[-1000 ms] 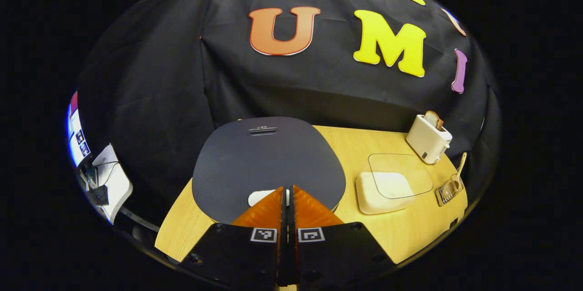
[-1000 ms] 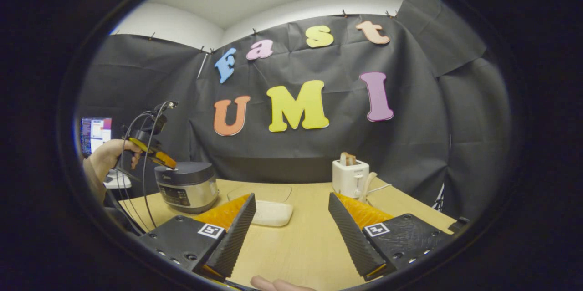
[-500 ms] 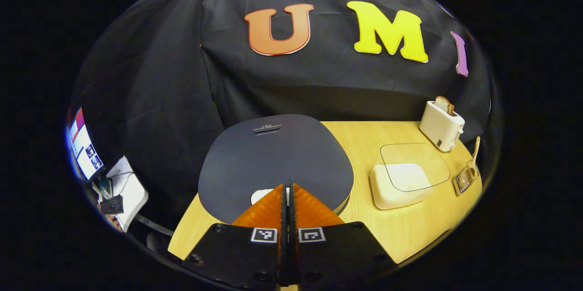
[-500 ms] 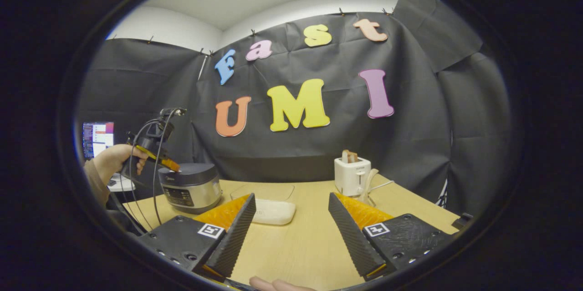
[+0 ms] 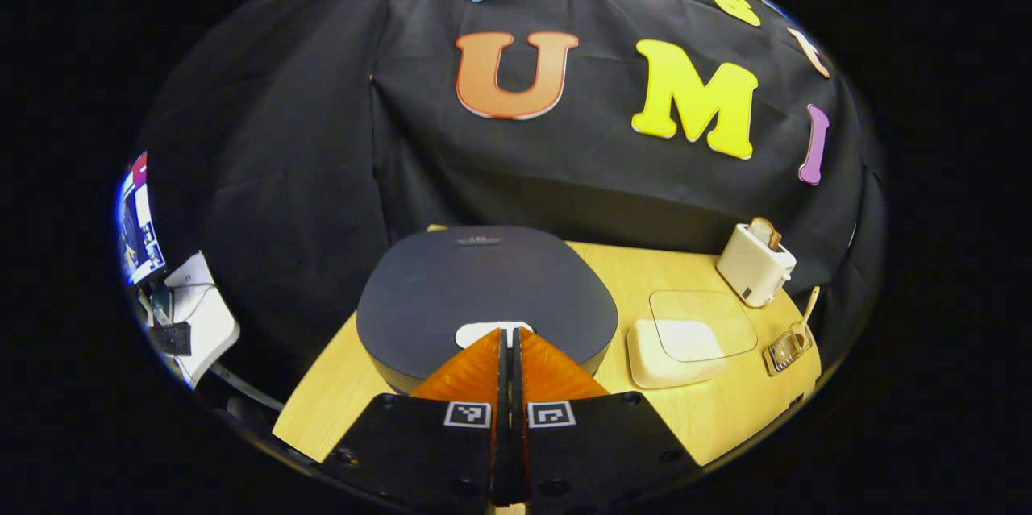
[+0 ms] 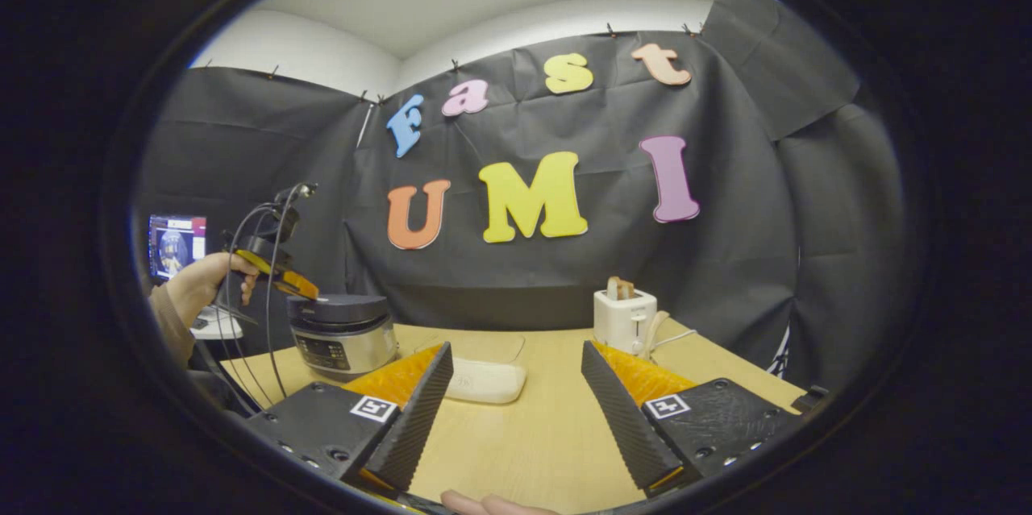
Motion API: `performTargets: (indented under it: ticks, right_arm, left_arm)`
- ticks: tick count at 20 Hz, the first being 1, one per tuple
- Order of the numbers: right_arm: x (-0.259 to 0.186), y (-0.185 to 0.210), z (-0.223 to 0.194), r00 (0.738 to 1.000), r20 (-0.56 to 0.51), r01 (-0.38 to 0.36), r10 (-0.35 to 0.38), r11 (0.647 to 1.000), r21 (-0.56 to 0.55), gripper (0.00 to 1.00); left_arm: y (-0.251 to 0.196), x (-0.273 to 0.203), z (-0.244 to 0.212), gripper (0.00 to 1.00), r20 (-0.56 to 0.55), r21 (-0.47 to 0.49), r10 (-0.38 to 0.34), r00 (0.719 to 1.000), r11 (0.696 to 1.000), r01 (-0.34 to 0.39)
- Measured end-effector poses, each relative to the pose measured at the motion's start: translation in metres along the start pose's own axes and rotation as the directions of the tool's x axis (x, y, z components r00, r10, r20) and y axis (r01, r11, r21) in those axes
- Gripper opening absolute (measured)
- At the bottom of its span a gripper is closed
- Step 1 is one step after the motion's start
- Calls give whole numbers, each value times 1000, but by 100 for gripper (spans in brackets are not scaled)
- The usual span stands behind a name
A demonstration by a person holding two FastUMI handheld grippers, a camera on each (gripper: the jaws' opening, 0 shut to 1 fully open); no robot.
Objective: Close the left gripper, press the button to open the rice cooker; take a wooden spoon from the chopstick holder with the right hand, scoop a spoonful of rice and pour it into the rice cooker, then put the wooden spoon back into the chopstick holder.
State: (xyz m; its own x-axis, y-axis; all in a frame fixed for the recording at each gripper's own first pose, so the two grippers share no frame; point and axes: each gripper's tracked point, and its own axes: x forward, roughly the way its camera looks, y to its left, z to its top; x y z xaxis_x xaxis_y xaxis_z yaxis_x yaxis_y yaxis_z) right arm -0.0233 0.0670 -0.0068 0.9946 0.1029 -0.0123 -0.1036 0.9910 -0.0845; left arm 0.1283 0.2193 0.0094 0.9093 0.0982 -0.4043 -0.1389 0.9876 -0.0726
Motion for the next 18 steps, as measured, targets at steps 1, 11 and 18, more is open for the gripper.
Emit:
performTargets:
  ticks: [1, 11, 18]
  right_arm:
    - [-1, 1, 1, 1000, 5, 3, -3, 1000, -8, 95]
    - [4, -18, -12, 998, -24, 54, -54, 998, -12, 95]
    - [11, -52, -21, 991, -50, 121, -120, 993, 1, 95]
  left_arm:
    - [-3, -11, 8, 3, 29, 7, 2, 1000, 1000, -2]
    - [-41, -100, 19, 43, 261, 71, -25, 965, 997, 7]
    - [-80, -132, -16, 99, 361, 148, -60, 930, 989, 6]
